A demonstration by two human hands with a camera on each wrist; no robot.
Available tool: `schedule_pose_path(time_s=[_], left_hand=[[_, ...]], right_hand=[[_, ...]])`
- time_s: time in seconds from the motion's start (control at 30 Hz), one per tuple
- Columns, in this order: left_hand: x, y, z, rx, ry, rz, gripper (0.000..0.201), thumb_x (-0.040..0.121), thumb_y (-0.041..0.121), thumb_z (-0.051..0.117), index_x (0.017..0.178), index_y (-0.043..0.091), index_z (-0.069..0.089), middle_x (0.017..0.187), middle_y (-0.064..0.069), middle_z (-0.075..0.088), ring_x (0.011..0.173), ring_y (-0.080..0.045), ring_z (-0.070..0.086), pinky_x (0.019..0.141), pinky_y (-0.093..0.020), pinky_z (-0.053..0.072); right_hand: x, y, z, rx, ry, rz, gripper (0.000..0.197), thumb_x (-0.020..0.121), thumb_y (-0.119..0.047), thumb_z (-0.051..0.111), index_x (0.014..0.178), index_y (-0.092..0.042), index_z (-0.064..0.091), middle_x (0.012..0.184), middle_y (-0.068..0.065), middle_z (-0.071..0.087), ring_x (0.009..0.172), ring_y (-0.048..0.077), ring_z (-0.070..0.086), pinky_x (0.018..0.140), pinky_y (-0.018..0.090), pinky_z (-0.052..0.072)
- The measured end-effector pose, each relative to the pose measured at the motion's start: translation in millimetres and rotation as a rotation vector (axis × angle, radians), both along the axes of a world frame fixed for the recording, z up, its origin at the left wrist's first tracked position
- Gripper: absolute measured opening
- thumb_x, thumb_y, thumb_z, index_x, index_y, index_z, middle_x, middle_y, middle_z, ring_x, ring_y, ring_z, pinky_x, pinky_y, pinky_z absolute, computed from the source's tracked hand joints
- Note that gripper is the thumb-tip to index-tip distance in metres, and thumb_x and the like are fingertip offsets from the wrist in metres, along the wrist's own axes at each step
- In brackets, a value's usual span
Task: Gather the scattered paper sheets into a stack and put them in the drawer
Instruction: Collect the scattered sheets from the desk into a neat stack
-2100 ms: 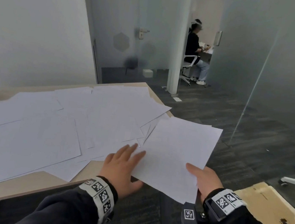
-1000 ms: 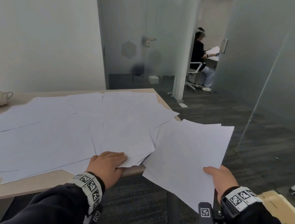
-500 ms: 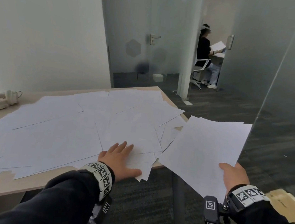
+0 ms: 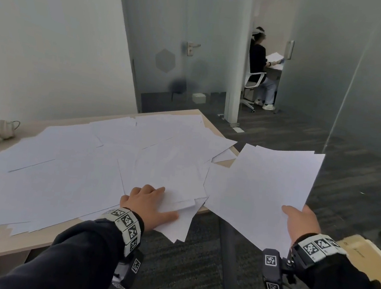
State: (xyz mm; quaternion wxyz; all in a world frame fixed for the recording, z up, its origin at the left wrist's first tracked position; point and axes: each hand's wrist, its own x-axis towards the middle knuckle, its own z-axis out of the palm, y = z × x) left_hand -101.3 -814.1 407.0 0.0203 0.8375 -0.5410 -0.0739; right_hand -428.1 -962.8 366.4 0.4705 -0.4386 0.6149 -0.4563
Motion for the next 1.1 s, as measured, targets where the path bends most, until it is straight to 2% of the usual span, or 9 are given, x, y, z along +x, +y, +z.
schedule_pose_path(time_s=[0.2, 0.3, 0.4, 0.5, 0.6, 0.77, 0.87, 0.97, 1.1], left_hand=[[2, -2, 1, -0.058, 0.044, 0.033, 0.052, 0.091, 0.044, 0.037, 0.143, 0.044, 0.035, 0.147, 0.011, 0.035, 0.136, -0.019, 0.03, 0.111, -0.044, 0.025], [0, -2, 0, -0.076, 0.06, 0.026, 0.041, 0.097, 0.043, 0.03, 0.136, 0.05, 0.042, 0.149, 0.013, 0.035, 0.138, -0.019, 0.029, 0.112, -0.047, 0.022], [0, -4, 3, -0.162, 0.122, 0.063, 0.039, 0.101, 0.042, 0.026, 0.132, 0.047, 0.05, 0.146, 0.017, 0.042, 0.135, -0.017, 0.037, 0.11, -0.046, 0.024], [-3, -1, 7, -0.312, 0.164, 0.056, 0.032, 0.103, 0.037, 0.029, 0.114, 0.041, 0.059, 0.122, 0.017, 0.057, 0.12, -0.015, 0.05, 0.105, -0.043, 0.032], [-16, 6, 12, -0.457, 0.194, -0.01, 0.022, 0.103, 0.034, 0.036, 0.095, 0.038, 0.057, 0.098, 0.016, 0.057, 0.105, -0.017, 0.057, 0.1, -0.038, 0.041], [-45, 4, 12, -0.516, 0.139, -0.212, 0.032, 0.102, 0.035, 0.042, 0.125, 0.025, 0.062, 0.126, 0.012, 0.061, 0.118, -0.012, 0.054, 0.094, -0.02, 0.034], [-56, 1, 6, -0.559, 0.146, -0.285, 0.022, 0.099, 0.032, 0.05, 0.115, 0.025, 0.064, 0.122, 0.012, 0.064, 0.112, -0.013, 0.058, 0.094, -0.029, 0.045], [-58, 1, 5, -0.577, 0.183, -0.262, 0.023, 0.1, 0.031, 0.048, 0.118, 0.023, 0.06, 0.122, 0.012, 0.063, 0.11, -0.013, 0.058, 0.093, -0.03, 0.046], [-51, 4, -1, -0.635, 0.19, -0.36, 0.012, 0.098, 0.028, 0.051, 0.109, 0.03, 0.054, 0.12, 0.014, 0.063, 0.107, -0.013, 0.06, 0.093, -0.037, 0.048]], right_hand=[[-2, 1, 1, 0.006, -0.019, 0.007, 0.018, 0.089, -0.013, 0.06, 0.107, -0.014, 0.062, 0.099, 0.009, 0.066, 0.092, 0.032, 0.063, 0.088, 0.04, 0.05], [-1, 3, 2, 0.018, -0.035, 0.043, 0.018, 0.089, -0.012, 0.06, 0.106, -0.015, 0.064, 0.097, 0.009, 0.068, 0.091, 0.034, 0.065, 0.091, 0.049, 0.052], [-1, 5, 4, 0.021, -0.054, 0.07, 0.015, 0.091, -0.009, 0.058, 0.103, -0.016, 0.063, 0.093, 0.007, 0.067, 0.087, 0.032, 0.063, 0.089, 0.046, 0.052], [2, 7, 3, 0.044, -0.066, 0.112, 0.014, 0.089, -0.008, 0.059, 0.096, -0.018, 0.066, 0.093, 0.007, 0.069, 0.089, 0.034, 0.065, 0.09, 0.05, 0.052], [9, 10, 2, 0.074, -0.081, 0.173, 0.016, 0.089, -0.006, 0.06, 0.101, -0.013, 0.066, 0.096, 0.012, 0.07, 0.092, 0.035, 0.066, 0.091, 0.053, 0.052], [31, 18, 5, 0.107, -0.144, 0.226, 0.021, 0.09, 0.0, 0.055, 0.108, -0.008, 0.062, 0.094, 0.014, 0.066, 0.088, 0.034, 0.063, 0.089, 0.048, 0.05], [38, 22, 3, 0.136, -0.184, 0.227, 0.025, 0.088, 0.002, 0.053, 0.11, -0.007, 0.06, 0.098, 0.017, 0.066, 0.091, 0.035, 0.063, 0.086, 0.047, 0.051], [33, 25, 6, 0.144, -0.183, 0.196, 0.024, 0.088, 0.004, 0.05, 0.109, -0.006, 0.059, 0.09, 0.016, 0.063, 0.08, 0.032, 0.061, 0.075, 0.04, 0.05], [23, 23, 8, 0.147, -0.175, 0.162, 0.03, 0.089, 0.002, 0.049, 0.115, -0.006, 0.06, 0.091, 0.016, 0.064, 0.083, 0.033, 0.061, 0.084, 0.047, 0.049]])
